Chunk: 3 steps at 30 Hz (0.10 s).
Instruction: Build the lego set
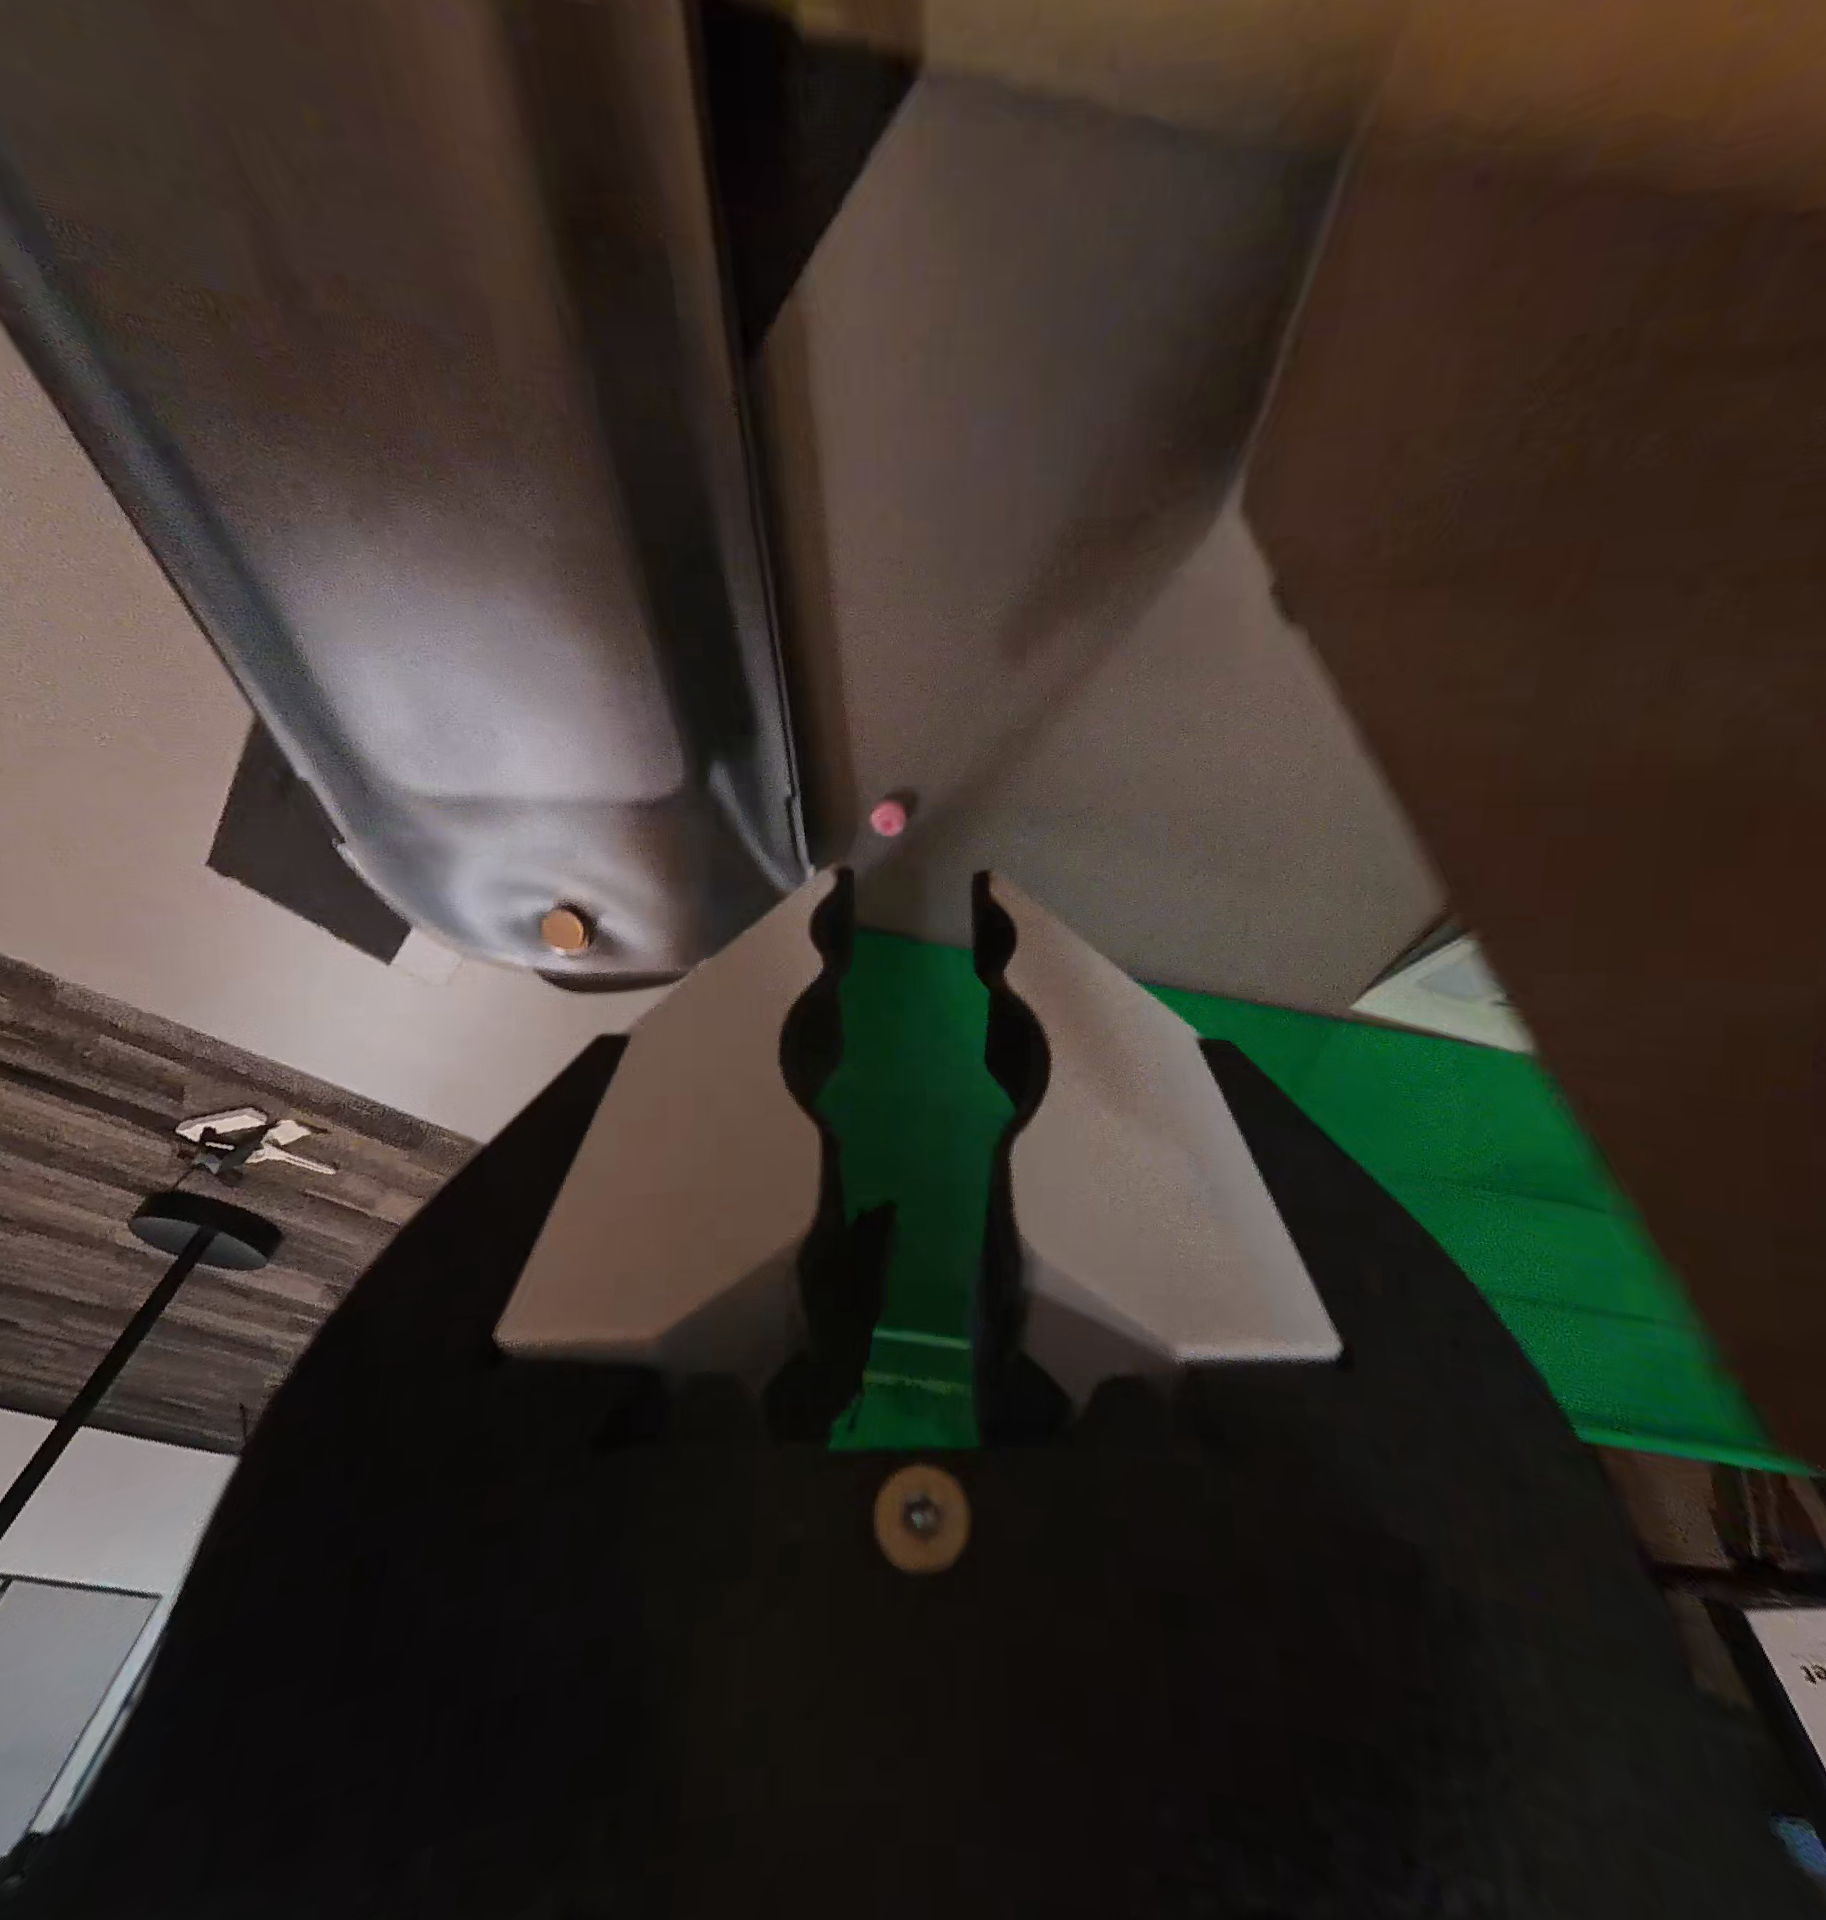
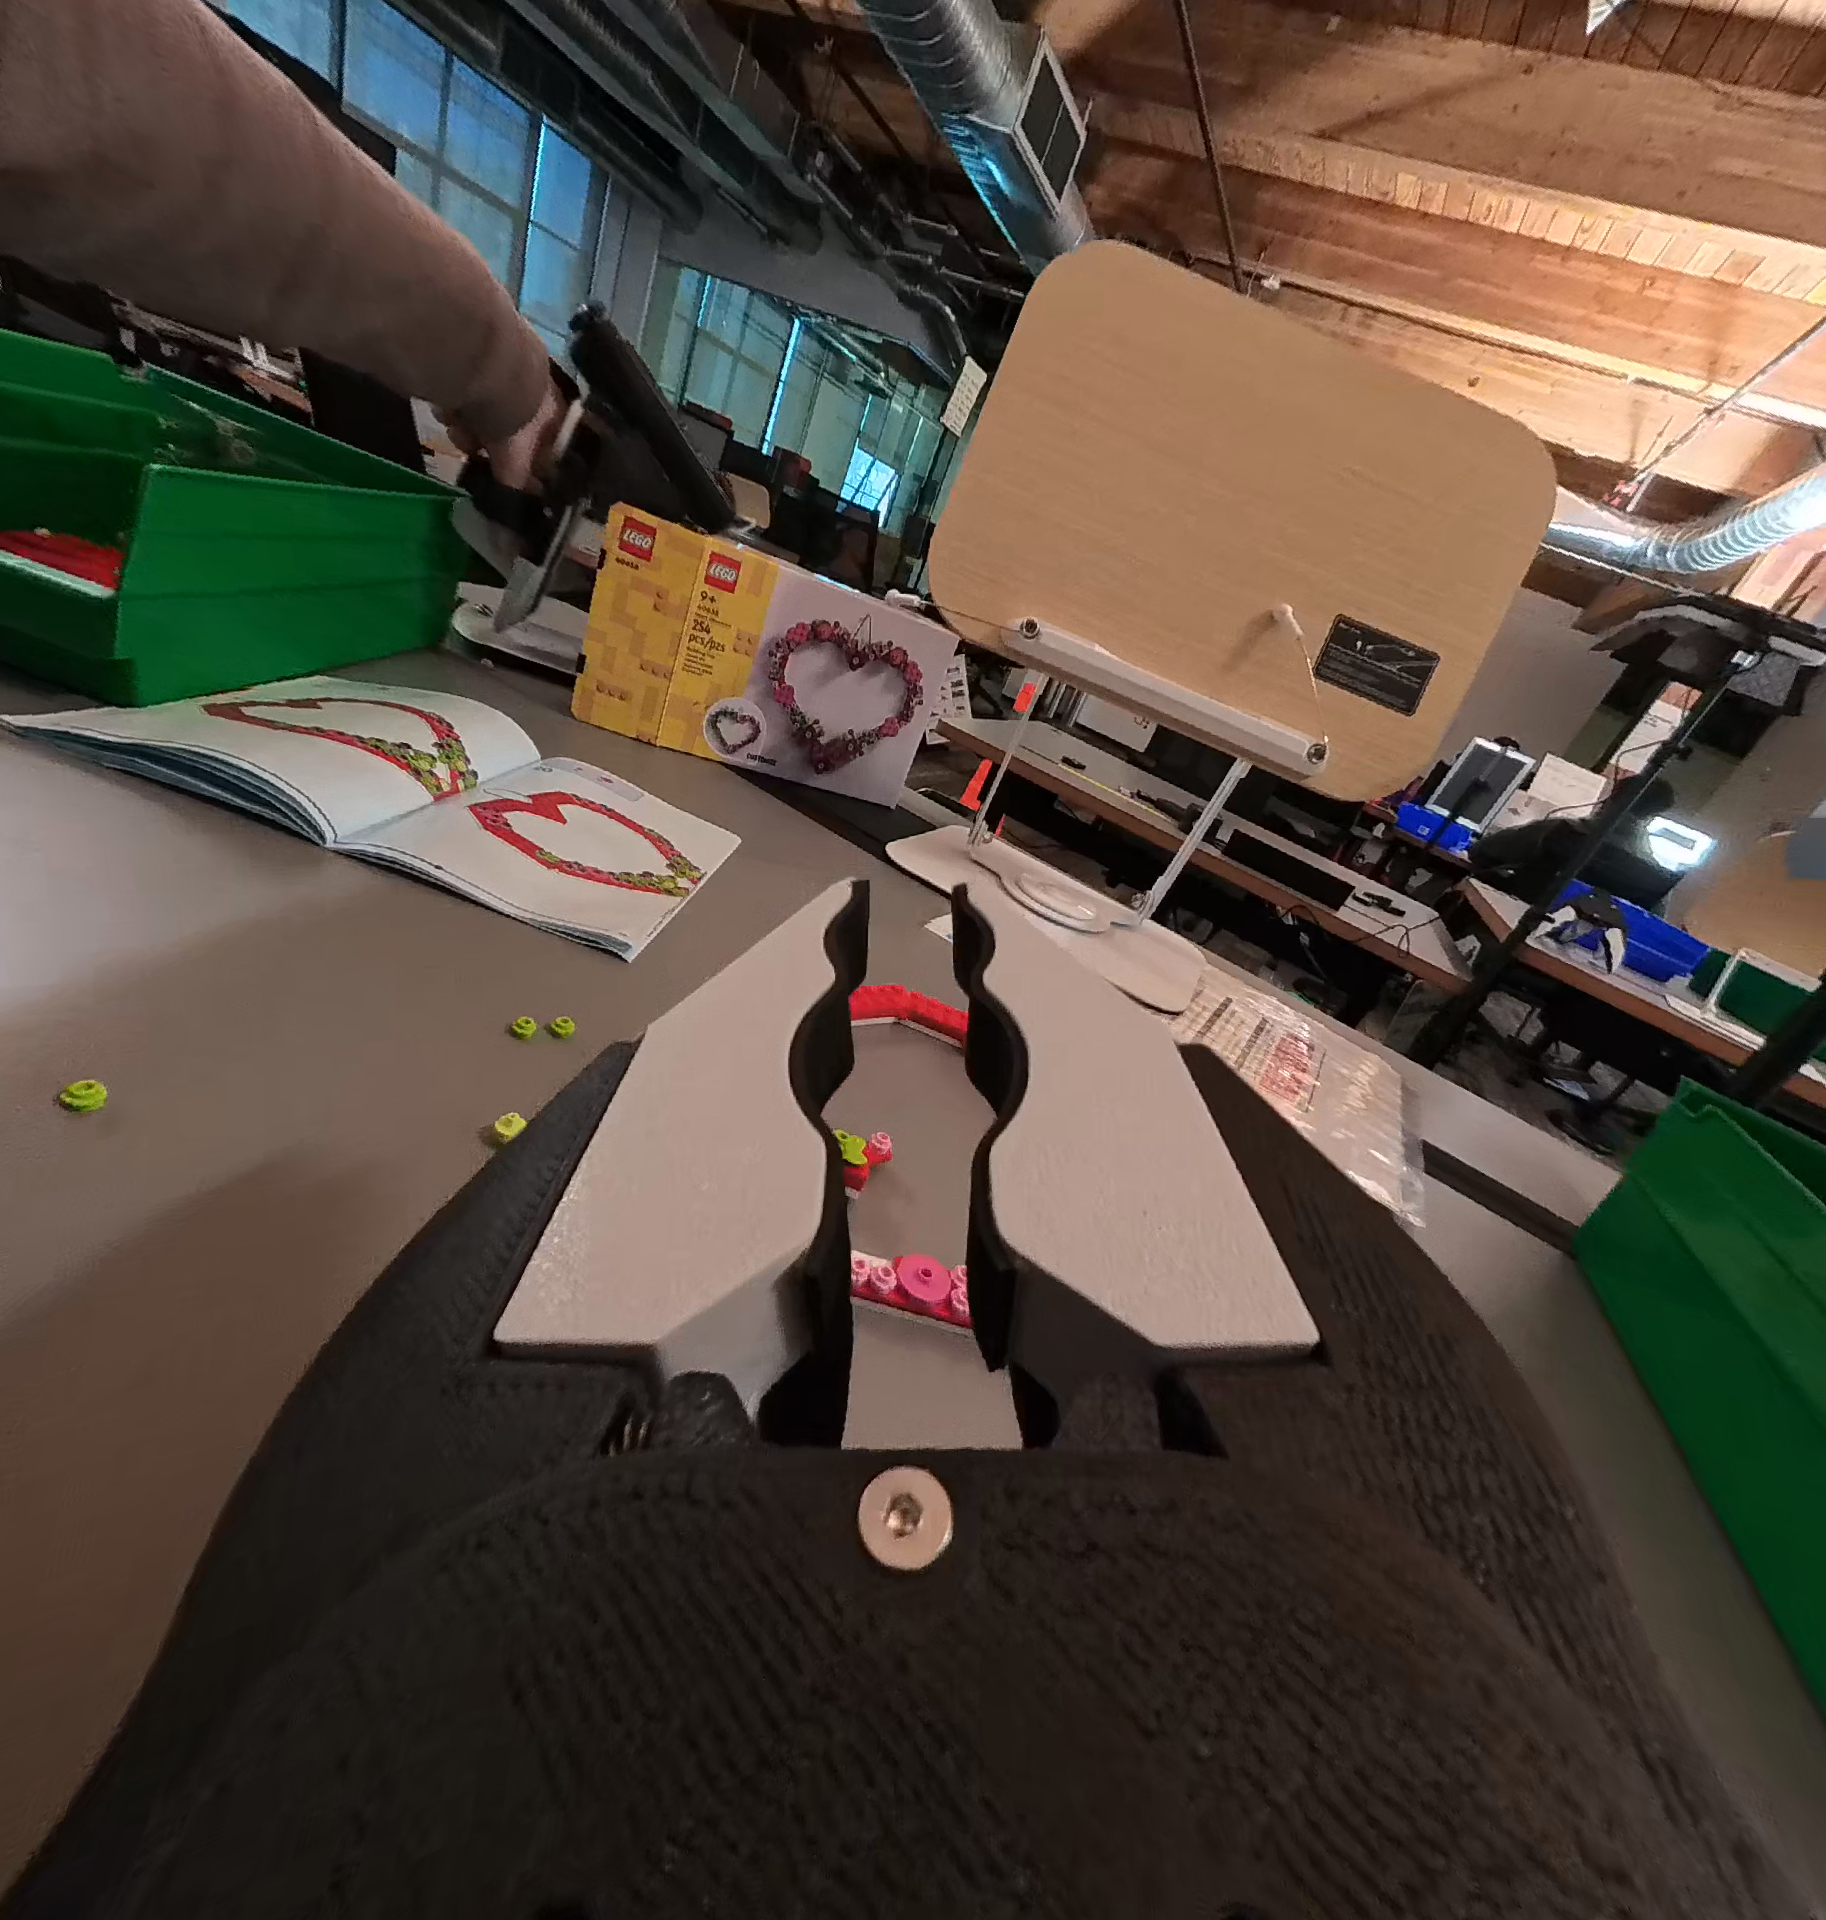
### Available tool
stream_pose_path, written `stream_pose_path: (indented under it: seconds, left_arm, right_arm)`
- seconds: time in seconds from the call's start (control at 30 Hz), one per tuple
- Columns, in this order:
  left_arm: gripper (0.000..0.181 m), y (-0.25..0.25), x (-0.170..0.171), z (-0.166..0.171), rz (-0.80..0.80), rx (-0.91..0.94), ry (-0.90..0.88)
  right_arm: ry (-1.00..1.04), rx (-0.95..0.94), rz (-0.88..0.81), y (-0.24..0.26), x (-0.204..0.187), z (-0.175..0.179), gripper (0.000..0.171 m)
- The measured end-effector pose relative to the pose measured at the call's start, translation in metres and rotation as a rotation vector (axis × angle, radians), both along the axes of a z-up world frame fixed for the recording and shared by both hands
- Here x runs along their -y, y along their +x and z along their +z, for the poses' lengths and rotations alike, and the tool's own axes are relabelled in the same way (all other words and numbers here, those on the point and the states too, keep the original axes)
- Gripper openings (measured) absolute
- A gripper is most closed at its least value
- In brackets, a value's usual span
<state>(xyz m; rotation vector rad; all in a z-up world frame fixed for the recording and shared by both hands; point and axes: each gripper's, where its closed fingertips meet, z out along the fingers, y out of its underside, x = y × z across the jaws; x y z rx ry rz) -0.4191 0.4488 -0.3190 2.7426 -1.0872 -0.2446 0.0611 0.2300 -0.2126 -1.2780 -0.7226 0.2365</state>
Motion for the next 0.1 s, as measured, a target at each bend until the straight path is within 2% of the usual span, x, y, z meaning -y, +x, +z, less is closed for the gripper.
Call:
stream_pose_path:
  seconds: [0.03, 0.1]
  left_arm:
    - [0.022, -0.0047, 0.0030, -0.0003, 0.008, 0.004, -0.001]
    - [0.024, -0.0104, 0.0076, -0.0033, 0.019, 0.028, 0.009]
  right_arm:
    - [-0.002, -0.002, -0.001, 0.0003, -0.0004, -0.0001, 0.014]
    - [-0.006, -0.009, 0.002, 0.0004, -0.0008, -0.0001, 0.014]
